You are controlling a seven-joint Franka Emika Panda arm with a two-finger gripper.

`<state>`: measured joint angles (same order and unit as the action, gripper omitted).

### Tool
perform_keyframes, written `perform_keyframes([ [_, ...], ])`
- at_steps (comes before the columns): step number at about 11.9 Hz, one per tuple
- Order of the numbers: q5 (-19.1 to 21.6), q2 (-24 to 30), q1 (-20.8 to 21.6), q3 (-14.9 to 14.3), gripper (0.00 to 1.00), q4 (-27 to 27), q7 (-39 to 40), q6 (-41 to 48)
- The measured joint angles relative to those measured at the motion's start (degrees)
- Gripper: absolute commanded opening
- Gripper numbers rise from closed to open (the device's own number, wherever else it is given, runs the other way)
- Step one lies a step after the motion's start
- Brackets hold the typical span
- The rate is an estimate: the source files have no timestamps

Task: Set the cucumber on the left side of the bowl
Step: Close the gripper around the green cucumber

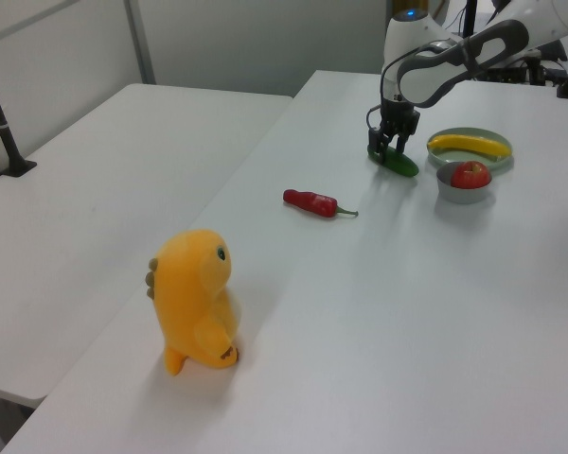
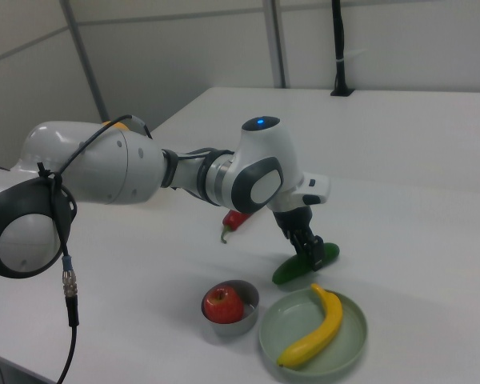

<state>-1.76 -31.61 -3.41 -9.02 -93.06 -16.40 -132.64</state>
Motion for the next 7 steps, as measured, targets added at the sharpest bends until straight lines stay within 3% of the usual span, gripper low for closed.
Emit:
perform_keyframes([
  [7, -1.1, -0.1, -0.2, 0.0, 0.17, 0.5, 0.0, -2.3],
])
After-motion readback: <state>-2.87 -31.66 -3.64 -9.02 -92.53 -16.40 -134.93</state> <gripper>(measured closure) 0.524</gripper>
